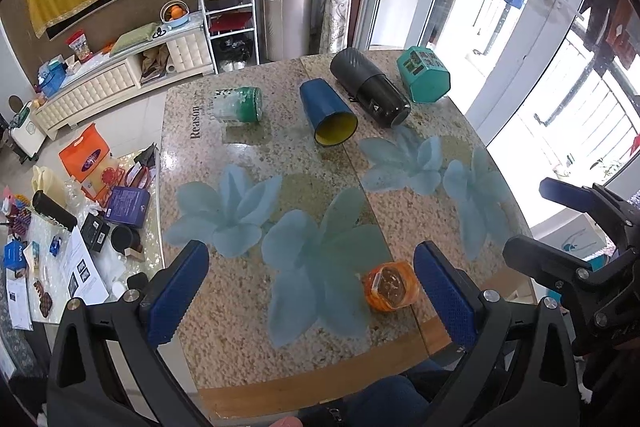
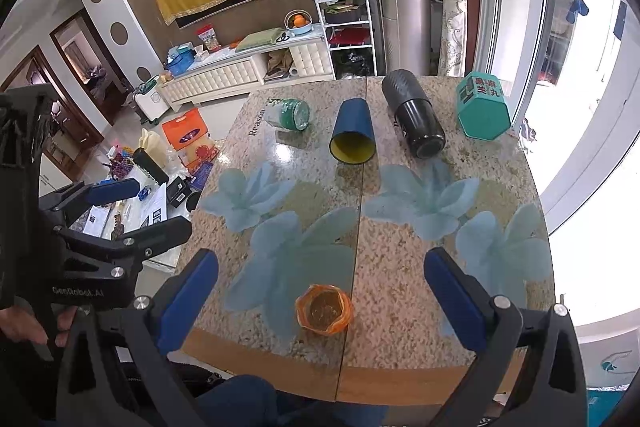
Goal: Flip cup upright
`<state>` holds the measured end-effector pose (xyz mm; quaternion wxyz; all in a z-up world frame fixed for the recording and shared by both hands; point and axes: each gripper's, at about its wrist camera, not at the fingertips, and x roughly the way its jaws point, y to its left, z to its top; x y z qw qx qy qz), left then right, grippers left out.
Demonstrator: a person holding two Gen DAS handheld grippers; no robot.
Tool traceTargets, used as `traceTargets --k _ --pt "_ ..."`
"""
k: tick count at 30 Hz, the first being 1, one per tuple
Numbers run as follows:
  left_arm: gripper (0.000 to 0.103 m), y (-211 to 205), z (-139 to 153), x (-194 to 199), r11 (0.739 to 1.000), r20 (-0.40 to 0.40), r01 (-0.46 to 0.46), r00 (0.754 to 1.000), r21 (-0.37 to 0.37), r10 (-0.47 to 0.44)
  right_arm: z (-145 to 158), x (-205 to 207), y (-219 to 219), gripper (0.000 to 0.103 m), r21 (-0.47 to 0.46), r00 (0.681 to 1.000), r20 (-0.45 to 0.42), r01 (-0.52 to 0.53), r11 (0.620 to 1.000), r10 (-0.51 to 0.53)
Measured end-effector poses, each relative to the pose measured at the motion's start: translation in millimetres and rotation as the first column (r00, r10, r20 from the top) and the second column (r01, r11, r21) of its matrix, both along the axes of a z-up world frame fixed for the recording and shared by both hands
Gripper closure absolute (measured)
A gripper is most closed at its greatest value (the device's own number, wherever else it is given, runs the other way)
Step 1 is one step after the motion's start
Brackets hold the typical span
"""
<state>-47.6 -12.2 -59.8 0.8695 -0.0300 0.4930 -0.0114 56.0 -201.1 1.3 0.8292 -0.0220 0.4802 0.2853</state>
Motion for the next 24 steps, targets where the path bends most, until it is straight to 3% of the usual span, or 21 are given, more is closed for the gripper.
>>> traceTargets --k 24 --pt "0.000 -3.5 3.3 2.1 1.000 0.009 0.013 1.000 -0.006 -0.013 -1.5 1.0 -0.1 0.000 0.028 1.000 -0.006 0.015 0.999 -0.015"
